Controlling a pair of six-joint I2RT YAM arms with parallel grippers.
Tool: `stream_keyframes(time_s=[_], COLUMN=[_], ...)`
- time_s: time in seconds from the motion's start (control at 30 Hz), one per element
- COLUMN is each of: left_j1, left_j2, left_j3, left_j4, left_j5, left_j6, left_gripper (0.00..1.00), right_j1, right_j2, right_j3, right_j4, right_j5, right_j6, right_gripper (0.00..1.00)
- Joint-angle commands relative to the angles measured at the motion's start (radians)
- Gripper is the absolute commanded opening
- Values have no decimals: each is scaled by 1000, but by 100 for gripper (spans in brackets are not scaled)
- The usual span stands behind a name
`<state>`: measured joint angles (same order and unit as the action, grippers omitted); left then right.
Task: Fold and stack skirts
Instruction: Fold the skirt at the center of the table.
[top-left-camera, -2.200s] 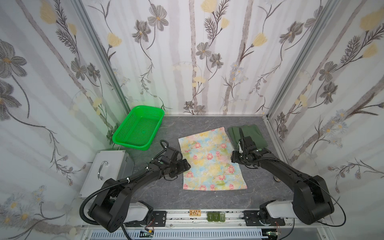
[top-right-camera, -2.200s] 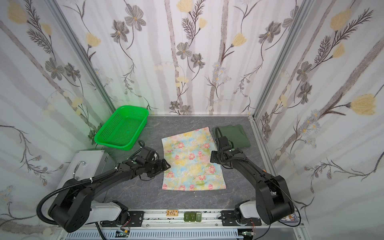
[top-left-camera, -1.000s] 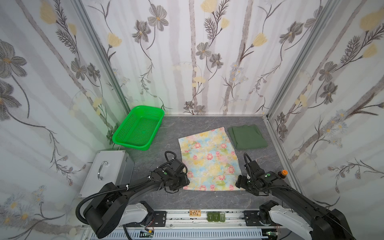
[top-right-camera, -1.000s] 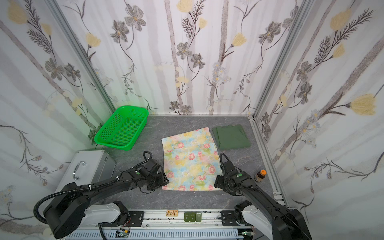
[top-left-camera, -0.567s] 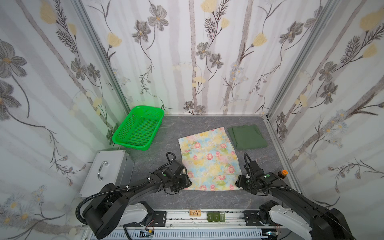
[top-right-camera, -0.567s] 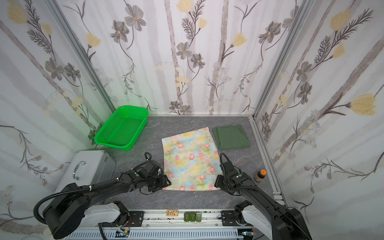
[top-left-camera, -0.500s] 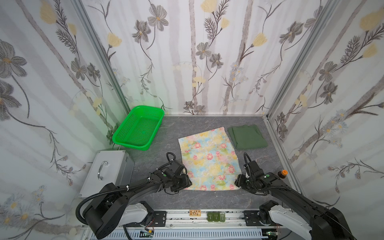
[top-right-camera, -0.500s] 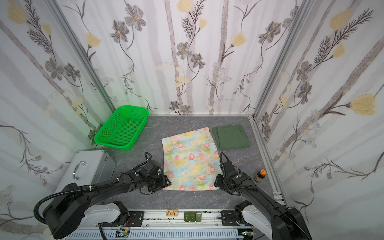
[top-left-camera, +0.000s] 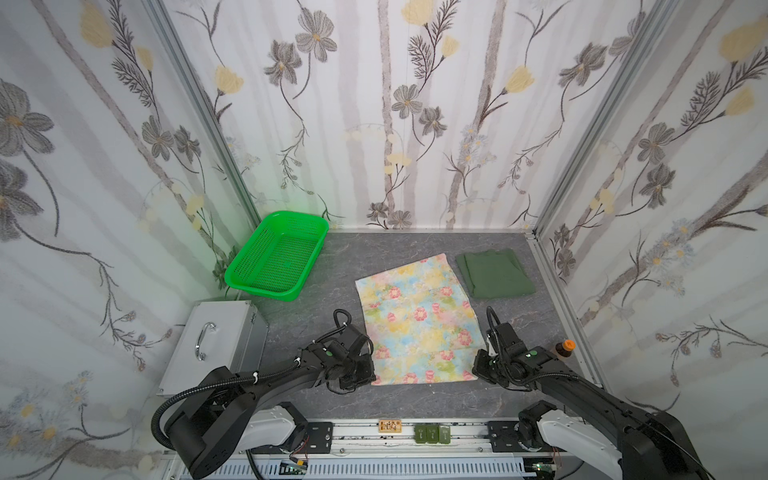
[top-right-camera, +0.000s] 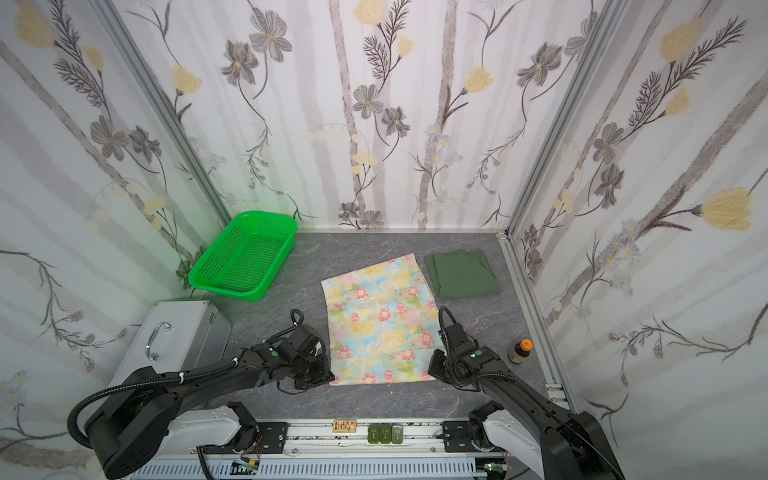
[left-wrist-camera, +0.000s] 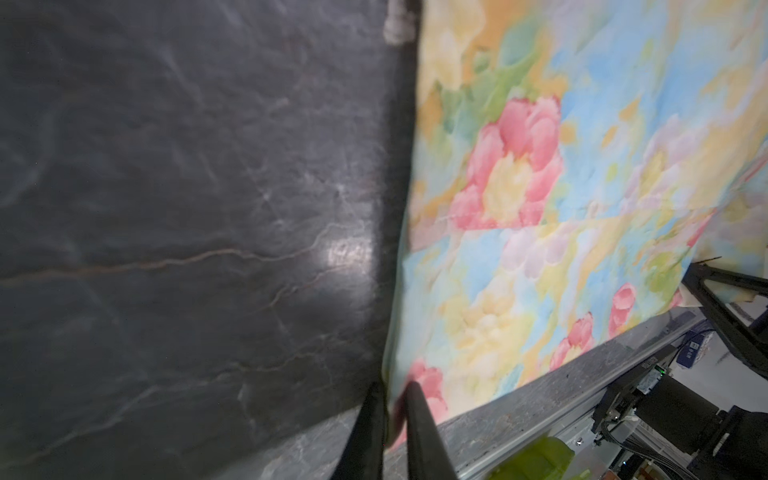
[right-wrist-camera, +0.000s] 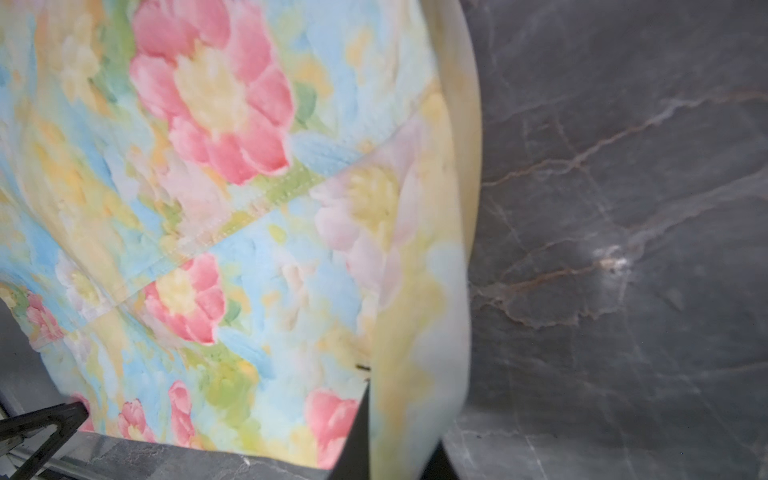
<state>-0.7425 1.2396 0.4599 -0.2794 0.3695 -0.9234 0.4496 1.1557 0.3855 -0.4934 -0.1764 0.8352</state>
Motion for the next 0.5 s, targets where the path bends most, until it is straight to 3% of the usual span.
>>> stream_keyframes(time_s=[0.0,0.47], left_j1=[0,26], left_j2=[10,-88], left_j3=[18,108], left_j4=[-18,-27], left_j5=[-12,-17], left_j6=[-3,-31], left_gripper=[0,0], right_j1=[0,1], right_j2=[11,-37], right_j3=[9,199], right_j4=[27,-100], right_j5=[-2,20], right_j6=[4,-15], right_gripper=[0,0])
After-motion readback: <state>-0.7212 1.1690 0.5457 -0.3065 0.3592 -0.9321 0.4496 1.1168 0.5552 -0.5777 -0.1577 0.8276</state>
